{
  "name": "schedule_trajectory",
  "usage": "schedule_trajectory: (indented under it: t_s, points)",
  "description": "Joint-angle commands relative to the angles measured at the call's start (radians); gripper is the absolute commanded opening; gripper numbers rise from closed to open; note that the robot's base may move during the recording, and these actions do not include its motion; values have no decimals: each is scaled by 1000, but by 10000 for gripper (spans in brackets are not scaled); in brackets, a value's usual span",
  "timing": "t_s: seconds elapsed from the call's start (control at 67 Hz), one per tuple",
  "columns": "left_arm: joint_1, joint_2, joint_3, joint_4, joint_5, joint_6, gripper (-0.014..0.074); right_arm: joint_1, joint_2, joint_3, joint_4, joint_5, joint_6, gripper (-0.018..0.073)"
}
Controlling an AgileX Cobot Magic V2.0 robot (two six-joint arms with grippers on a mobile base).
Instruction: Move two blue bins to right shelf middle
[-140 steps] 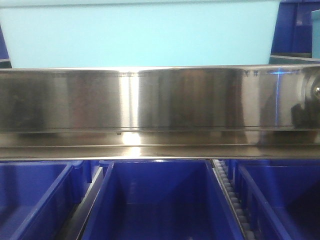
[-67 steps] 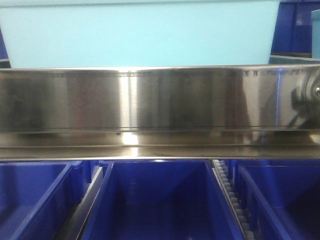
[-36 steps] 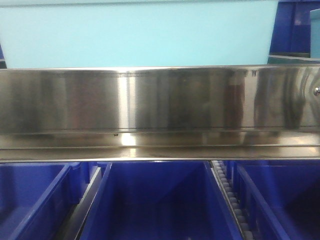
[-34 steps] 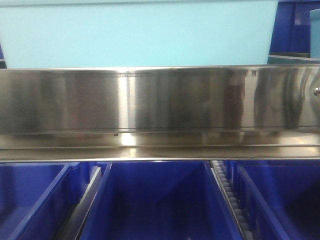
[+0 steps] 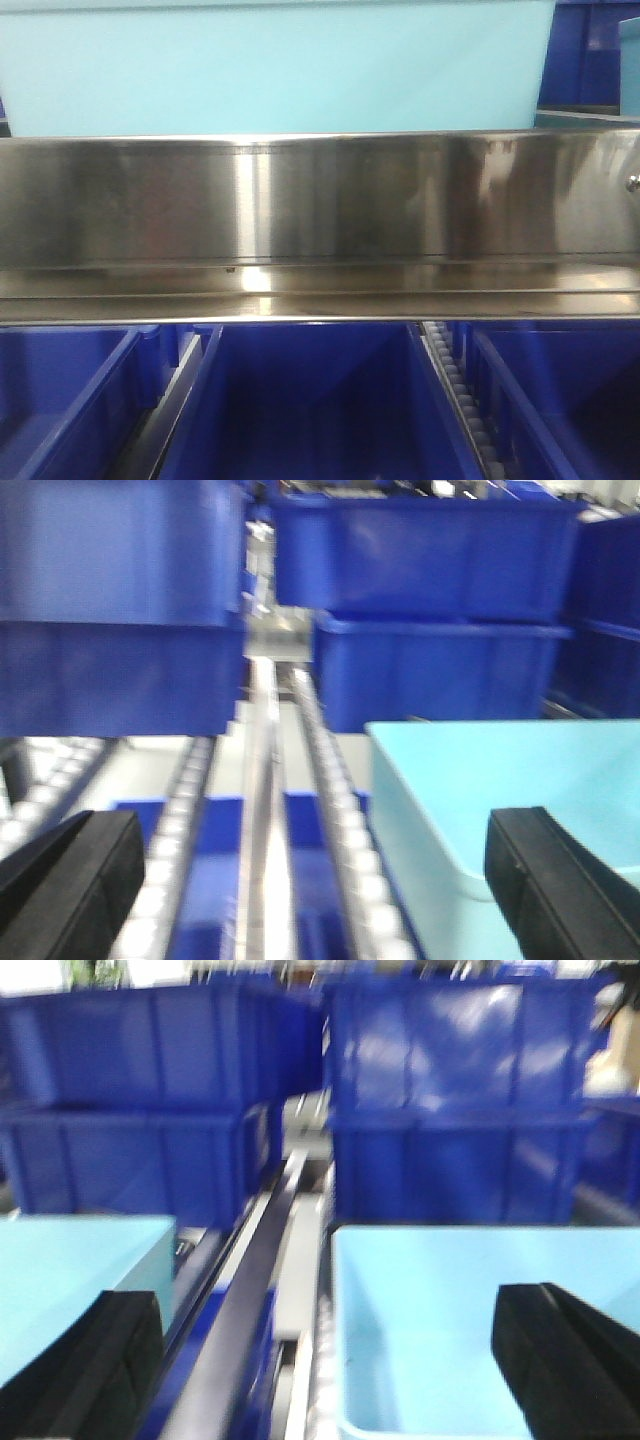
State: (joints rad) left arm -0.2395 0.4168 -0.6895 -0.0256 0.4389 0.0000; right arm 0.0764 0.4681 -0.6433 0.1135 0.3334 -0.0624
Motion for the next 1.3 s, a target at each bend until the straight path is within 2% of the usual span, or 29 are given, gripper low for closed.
schedule_trajectory:
  t_s: [0.0, 0.149, 0.298, 0.403, 0.463, 0.597, 0.701, 0.895, 1.104, 1.283]
  points:
    - [-59, 80, -70, -13, 54, 0, 601, 49, 106, -105, 0, 94, -11, 568]
    - [-129, 236, -213, -13, 187, 0, 601, 179, 292, -277, 0, 203, -17, 568]
    - [-153, 403, -380, -13, 295, 0, 601, 296, 492, -458, 0, 312, -17, 568]
    - [-153, 542, -516, -13, 418, 0, 601, 316, 616, -587, 0, 432, -15, 568]
    - [-153, 623, -606, -13, 499, -29, 601, 316, 691, -668, -2, 521, 9, 568]
    - [-153, 807, -799, -15, 685, -38, 597, 316, 837, -875, -113, 724, 152, 568]
    - [-153, 931, -911, -4, 763, -42, 577, 316, 934, -983, -133, 820, 168, 568]
    - [-151, 1100, -1005, 13, 782, -60, 569, 316, 1077, -1076, -113, 874, 189, 568]
    - [-113, 1233, -1006, 7, 782, -60, 569, 316, 1199, -1077, -85, 868, 204, 568]
    - [-108, 1297, -1006, 7, 782, -53, 569, 316, 1262, -1077, -37, 833, 203, 568]
